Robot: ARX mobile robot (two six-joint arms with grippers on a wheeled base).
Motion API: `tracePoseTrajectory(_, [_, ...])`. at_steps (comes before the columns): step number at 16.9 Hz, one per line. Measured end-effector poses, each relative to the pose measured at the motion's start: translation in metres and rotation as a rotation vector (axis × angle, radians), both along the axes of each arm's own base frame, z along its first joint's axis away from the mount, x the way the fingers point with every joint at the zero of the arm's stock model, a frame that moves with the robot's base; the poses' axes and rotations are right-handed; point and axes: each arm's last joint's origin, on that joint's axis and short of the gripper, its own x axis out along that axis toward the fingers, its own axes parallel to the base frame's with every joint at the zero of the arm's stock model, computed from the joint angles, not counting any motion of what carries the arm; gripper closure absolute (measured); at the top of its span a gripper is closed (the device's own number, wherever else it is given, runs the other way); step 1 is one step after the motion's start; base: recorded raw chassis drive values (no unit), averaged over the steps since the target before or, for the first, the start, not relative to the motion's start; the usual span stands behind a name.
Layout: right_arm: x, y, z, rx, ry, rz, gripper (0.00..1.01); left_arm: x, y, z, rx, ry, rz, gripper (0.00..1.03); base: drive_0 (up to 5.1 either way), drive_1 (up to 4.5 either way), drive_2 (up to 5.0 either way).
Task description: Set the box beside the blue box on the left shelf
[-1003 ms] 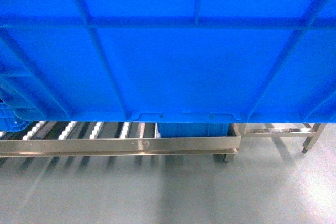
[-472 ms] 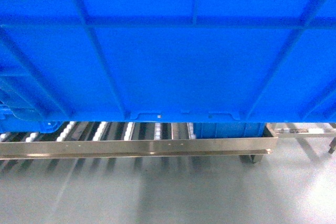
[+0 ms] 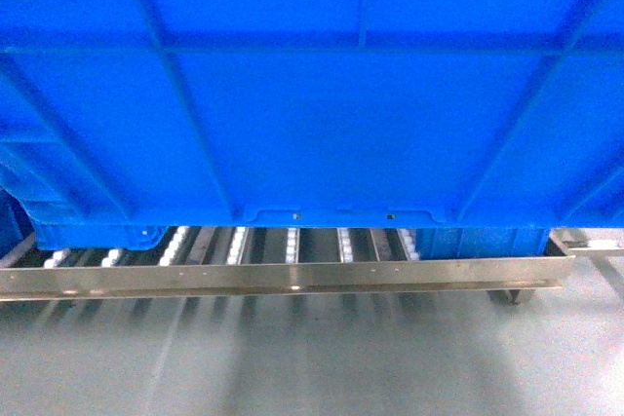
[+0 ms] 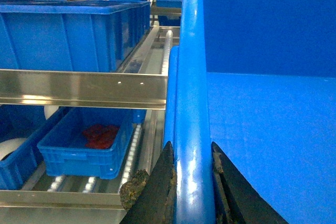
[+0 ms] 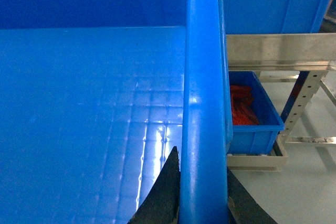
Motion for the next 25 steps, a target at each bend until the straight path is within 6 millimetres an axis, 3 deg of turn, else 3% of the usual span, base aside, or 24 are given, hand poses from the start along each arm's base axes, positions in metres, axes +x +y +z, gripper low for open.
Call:
tracePoseTrajectory(2, [0.0,0.0,0.0001,0.0,-0.001,-0.001,0.93,0.0,0.0,0.0001,0.0,-0.001,0.0,0.92,-5.0,2.43,2.4])
tracePoseTrajectory(25, [0.0001,0.0001,0.0007,0.001,-0.008,0.0,0.93,-0.0003,0.0008,0.0014,-0.002,-0.01,0.002,0.92,0.0,0.0,0.0])
